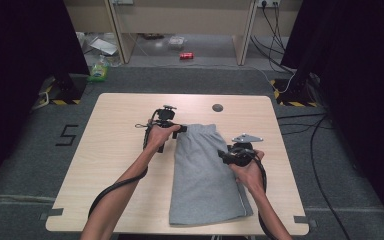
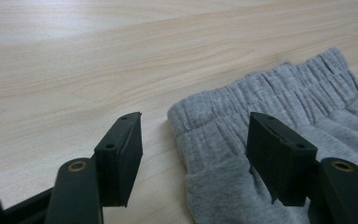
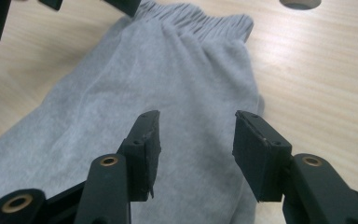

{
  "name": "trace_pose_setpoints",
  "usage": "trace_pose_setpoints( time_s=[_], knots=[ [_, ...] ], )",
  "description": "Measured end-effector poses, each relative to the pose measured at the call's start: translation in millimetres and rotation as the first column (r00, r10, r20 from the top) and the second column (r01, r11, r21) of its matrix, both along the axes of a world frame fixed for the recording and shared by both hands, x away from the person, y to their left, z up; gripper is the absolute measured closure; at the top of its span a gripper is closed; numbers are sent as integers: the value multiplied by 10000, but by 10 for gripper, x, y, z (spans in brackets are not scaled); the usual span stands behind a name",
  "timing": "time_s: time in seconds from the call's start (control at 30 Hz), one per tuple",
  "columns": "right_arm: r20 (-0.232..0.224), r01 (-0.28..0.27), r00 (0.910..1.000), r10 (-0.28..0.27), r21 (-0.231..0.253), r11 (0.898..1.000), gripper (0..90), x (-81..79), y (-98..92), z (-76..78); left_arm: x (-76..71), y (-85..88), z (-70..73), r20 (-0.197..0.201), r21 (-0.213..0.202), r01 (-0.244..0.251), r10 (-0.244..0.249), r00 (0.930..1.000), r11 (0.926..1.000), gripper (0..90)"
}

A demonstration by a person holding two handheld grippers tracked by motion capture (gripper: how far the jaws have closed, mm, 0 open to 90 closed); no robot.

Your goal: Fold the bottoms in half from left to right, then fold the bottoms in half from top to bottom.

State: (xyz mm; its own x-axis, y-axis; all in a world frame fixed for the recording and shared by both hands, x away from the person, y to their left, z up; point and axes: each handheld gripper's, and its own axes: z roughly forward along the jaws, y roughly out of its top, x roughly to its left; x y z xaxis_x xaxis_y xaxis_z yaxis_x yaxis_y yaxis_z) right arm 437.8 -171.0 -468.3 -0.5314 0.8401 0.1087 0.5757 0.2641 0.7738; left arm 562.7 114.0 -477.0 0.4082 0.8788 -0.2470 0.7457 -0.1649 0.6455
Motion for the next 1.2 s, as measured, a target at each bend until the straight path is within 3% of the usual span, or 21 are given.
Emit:
trace_pose_setpoints(
  time_s=[0.3,0.63,1.2],
  knots=[
    [-76,119,9999,-119,39,9999,488,201,-32,15,-9,3,-5,-79,-96,-1,1,10000,10000,338],
    [-368,211,9991,-207,105,9997,476,539,87,-59,-8,33,5,-147,-105,-43,41,9999,9999,327],
    [-406,481,9980,-483,-60,9988,463,886,193,-10,-33,33,-21,-156,-112,-86,85,9998,9999,316]
  ],
)
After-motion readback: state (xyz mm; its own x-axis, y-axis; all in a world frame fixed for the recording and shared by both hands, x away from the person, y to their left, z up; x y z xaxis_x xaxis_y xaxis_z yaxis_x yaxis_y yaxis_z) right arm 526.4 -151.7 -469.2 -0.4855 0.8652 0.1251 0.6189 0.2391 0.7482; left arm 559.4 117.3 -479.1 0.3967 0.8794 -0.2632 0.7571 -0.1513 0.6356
